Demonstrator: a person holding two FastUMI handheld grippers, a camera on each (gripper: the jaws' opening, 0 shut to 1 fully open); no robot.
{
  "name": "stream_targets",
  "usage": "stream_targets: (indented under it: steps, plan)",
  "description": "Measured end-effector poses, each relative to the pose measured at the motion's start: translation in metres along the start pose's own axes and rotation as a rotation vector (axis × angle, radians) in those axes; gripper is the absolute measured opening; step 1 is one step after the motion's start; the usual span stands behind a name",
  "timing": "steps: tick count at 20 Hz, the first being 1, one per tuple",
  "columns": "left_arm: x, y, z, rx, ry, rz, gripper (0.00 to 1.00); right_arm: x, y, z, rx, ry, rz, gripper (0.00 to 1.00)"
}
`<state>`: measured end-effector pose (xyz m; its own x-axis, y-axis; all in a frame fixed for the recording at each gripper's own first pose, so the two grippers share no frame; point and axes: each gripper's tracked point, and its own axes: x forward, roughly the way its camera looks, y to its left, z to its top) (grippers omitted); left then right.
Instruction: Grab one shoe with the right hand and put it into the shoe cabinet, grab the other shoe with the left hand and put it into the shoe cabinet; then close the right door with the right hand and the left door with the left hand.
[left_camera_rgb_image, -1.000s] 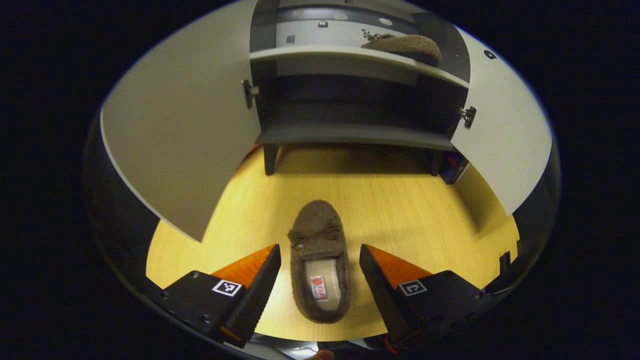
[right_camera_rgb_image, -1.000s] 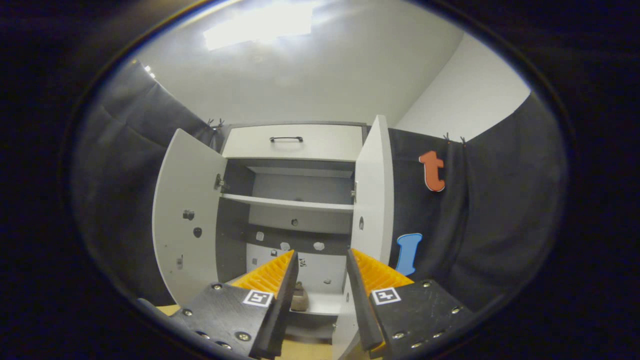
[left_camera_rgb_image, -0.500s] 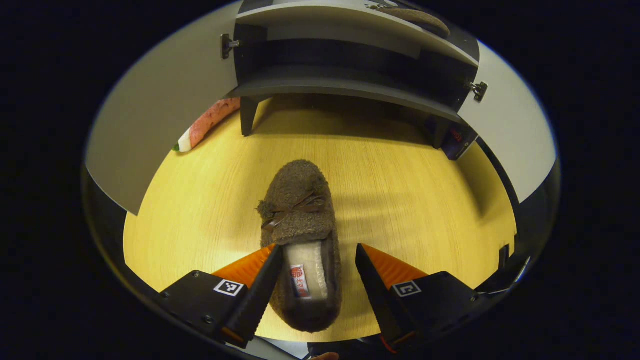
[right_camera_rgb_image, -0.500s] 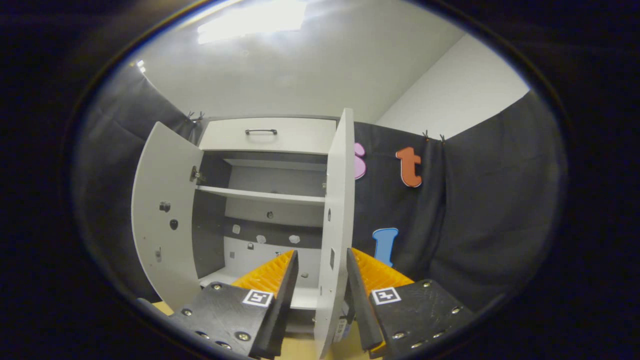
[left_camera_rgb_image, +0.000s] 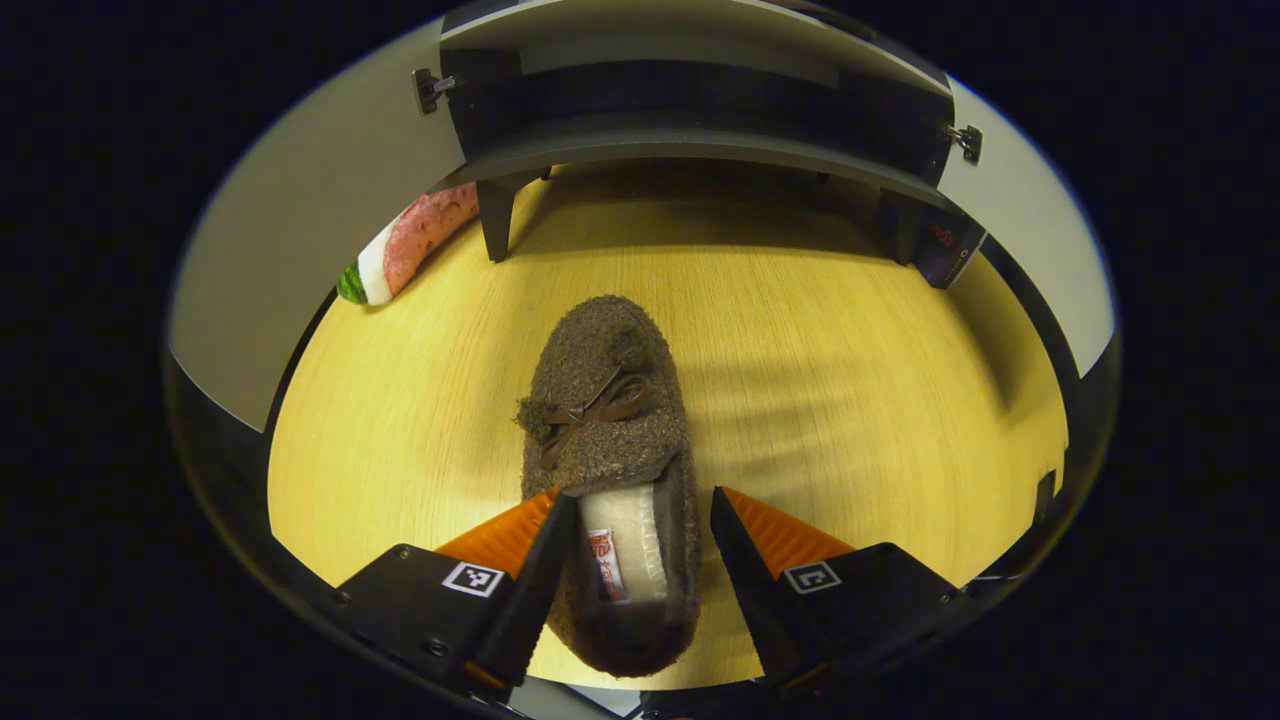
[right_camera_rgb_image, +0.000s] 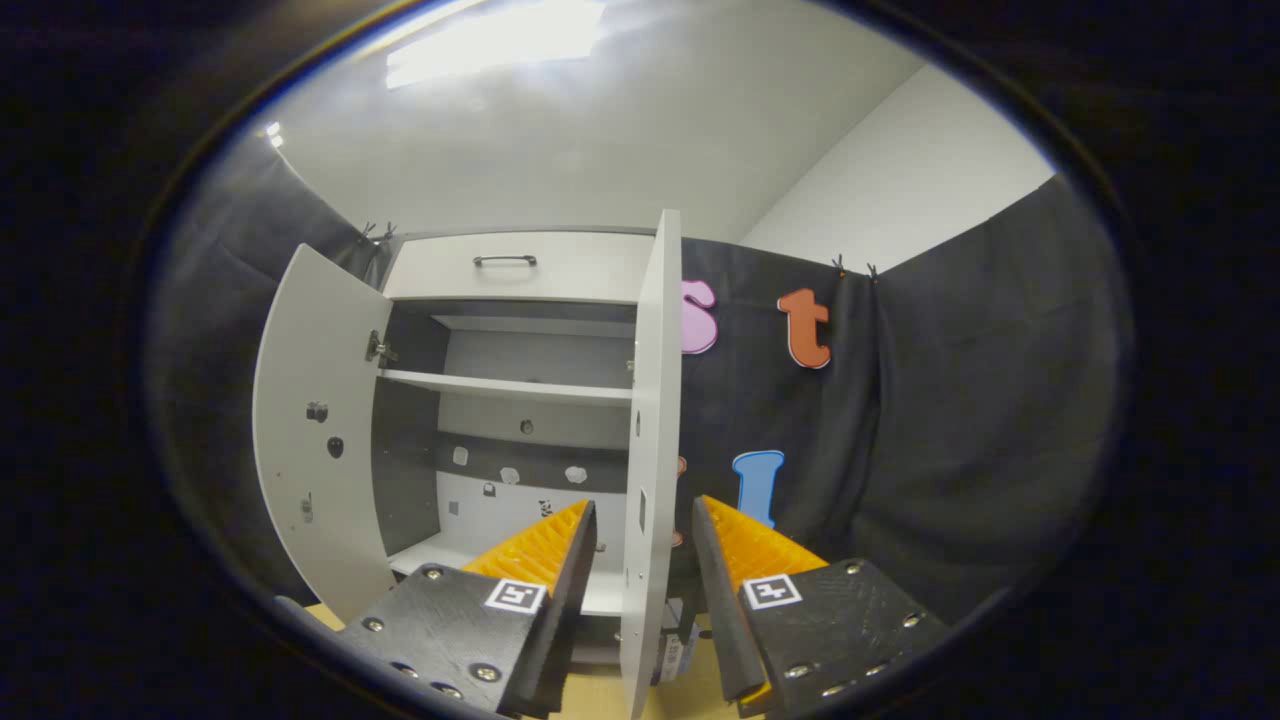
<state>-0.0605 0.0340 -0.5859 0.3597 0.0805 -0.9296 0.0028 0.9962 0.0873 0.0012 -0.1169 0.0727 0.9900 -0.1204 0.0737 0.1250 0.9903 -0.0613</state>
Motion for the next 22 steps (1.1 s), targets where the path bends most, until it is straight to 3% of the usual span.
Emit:
stream_targets:
  steps: [4,8,14,22]
  plan:
    - [0.003,0.001,-0.005,0.072,0.006,0.042,0.73,-0.003,-0.009,-0.003,0.012,0.011,-0.012,0.57]
    - [0.002,0.003,-0.005,0.057,-0.008,0.027,0.71,-0.003,-0.016,-0.011,0.025,0.030,-0.022,0.57]
    - [-0.002,0.004,-0.001,-0.009,-0.014,-0.014,0.67,-0.002,-0.013,-0.027,0.040,0.068,-0.013,0.55]
    - [-0.028,0.012,0.017,-0.161,-0.109,-0.101,0.67,0.007,-0.007,-0.042,0.043,0.105,-0.007,0.55]
